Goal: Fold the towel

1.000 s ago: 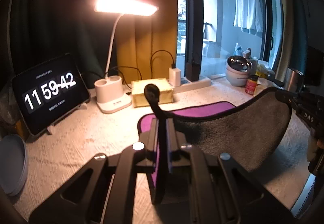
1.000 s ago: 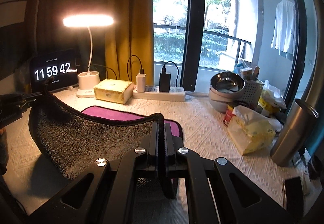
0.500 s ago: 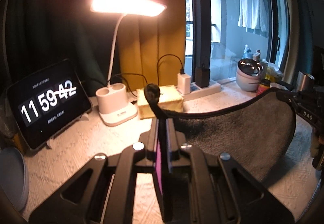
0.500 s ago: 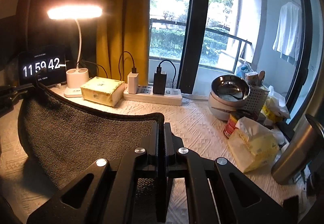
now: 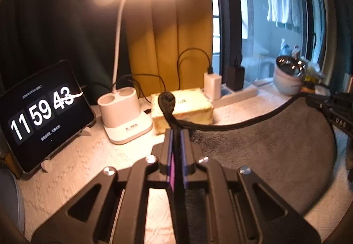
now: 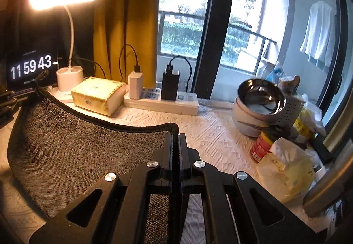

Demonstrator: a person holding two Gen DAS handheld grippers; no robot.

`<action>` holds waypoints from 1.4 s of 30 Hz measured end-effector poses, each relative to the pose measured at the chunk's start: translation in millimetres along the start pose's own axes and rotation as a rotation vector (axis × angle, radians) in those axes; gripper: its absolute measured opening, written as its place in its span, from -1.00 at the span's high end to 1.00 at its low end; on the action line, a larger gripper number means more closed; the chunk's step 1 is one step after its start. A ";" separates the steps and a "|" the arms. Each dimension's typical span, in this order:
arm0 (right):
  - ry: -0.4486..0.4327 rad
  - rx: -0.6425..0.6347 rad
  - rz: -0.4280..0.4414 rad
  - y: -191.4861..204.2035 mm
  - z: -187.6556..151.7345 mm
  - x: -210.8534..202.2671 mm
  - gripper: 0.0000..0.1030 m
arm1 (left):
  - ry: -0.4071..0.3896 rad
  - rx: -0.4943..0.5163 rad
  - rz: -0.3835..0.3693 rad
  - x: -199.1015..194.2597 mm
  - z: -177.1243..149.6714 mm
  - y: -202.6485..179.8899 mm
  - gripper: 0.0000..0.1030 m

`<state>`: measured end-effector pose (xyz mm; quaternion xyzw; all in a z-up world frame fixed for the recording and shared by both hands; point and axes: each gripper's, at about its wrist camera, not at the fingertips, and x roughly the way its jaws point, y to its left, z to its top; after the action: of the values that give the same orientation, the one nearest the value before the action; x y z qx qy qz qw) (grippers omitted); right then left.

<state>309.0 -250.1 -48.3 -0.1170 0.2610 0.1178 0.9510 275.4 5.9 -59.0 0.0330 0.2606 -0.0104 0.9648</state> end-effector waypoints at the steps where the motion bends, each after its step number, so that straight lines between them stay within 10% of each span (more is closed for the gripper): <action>1: 0.011 0.002 0.001 -0.3 -0.1 5.7 0.91 | 0.010 0.002 -0.002 3.9 -1.0 -0.1 0.86; 20: 0.155 0.012 0.004 7.6 -11.2 64.0 0.90 | 0.160 -0.047 0.044 49.5 -12.9 7.7 0.80; 26: 0.155 0.034 0.003 4.6 -11.1 63.2 0.45 | 0.160 -0.061 0.068 49.2 -10.9 11.9 0.51; 31: 0.155 0.058 0.013 1.5 -10.7 60.9 0.28 | 0.158 -0.091 0.025 44.5 -8.7 14.5 -0.53; 42: 0.119 0.079 0.000 -0.9 -5.9 36.4 -0.08 | 0.115 -0.095 0.029 18.9 -3.1 15.1 -0.55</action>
<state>337.0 -246.8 -72.2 -0.0864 0.3214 0.1001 0.9377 290.7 21.2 -70.3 -0.0088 0.3153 0.0178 0.9488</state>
